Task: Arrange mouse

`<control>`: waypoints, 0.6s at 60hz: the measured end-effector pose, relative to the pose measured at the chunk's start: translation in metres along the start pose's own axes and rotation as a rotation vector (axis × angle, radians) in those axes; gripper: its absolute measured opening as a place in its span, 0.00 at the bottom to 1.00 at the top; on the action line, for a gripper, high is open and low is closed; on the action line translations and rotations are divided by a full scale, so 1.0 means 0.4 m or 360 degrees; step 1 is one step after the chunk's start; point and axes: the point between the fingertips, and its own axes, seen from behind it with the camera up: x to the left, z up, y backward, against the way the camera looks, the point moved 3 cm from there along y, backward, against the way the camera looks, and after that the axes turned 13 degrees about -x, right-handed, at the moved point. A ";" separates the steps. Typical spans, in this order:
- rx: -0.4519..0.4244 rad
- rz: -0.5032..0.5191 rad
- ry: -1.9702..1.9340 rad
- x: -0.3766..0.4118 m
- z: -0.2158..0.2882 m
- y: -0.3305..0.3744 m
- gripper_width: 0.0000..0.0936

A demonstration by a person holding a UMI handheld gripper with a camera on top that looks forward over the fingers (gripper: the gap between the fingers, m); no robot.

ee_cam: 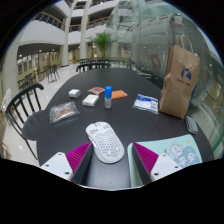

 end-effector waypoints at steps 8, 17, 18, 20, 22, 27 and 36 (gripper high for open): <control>0.0021 0.0017 0.0051 0.016 0.031 -0.064 0.87; 0.0047 0.0061 -0.0028 0.022 0.044 -0.120 0.87; 0.0045 0.0060 -0.0032 0.022 0.046 -0.124 0.87; 0.0044 0.0056 -0.0028 0.017 0.047 -0.129 0.86; 0.0044 0.0049 -0.0034 0.015 0.047 -0.130 0.84; 0.0027 0.0001 -0.0055 0.005 0.051 -0.139 0.67; 0.0025 -0.0065 -0.0038 0.002 0.052 -0.145 0.50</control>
